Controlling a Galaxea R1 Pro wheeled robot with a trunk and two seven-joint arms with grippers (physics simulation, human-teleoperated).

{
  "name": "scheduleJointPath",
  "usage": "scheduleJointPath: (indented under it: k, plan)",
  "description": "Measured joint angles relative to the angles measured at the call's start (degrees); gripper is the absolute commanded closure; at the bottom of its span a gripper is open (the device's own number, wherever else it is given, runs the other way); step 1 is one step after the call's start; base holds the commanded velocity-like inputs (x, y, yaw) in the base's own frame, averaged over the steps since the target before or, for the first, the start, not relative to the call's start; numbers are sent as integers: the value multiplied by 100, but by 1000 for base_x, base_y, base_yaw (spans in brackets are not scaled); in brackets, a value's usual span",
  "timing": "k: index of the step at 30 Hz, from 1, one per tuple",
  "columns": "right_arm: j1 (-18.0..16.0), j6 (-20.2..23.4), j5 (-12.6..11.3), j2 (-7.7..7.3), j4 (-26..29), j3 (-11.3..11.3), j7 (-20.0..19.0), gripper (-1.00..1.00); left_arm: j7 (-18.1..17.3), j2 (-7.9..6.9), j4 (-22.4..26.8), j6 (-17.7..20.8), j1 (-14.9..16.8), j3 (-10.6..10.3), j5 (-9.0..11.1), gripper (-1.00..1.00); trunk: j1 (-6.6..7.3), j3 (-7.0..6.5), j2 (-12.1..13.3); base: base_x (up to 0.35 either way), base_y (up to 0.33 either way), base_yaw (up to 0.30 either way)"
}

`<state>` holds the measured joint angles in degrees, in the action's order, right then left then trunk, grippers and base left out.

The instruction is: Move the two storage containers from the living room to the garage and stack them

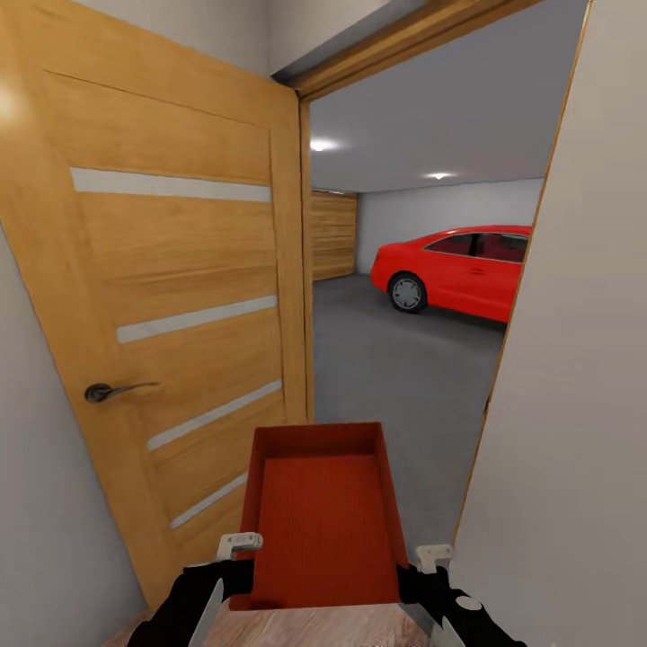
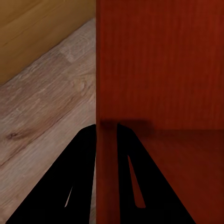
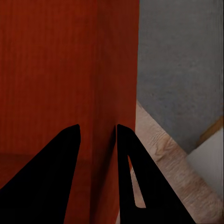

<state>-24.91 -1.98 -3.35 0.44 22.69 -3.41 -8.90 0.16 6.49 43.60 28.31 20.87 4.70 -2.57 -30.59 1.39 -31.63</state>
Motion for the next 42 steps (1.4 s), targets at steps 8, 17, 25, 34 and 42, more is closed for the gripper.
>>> scheduleJointPath:
  k: [8,17,25,34,42]
  plan:
    - [0,0,-2,-3,2,0,-4,100,1,3,4,1,-1,2,-4,100,0,0,0,16,36,-277]
    - [0,0,0,-1,-1,-3,0,100,1,3,2,2,0,4,-1,100,0,0,0,66,244,-277]
    - [0,-1,0,0,0,-4,2,100,1,0,2,3,-1,-3,-1,100,1,0,0,99,264,-277]
    - [0,-1,0,-2,0,-3,0,100,2,3,2,3,0,0,-5,100,1,0,0,91,262,-277]
    - [0,-1,0,-1,0,-4,1,100,2,1,4,3,-2,-2,-3,100,1,0,0,90,262,-275]
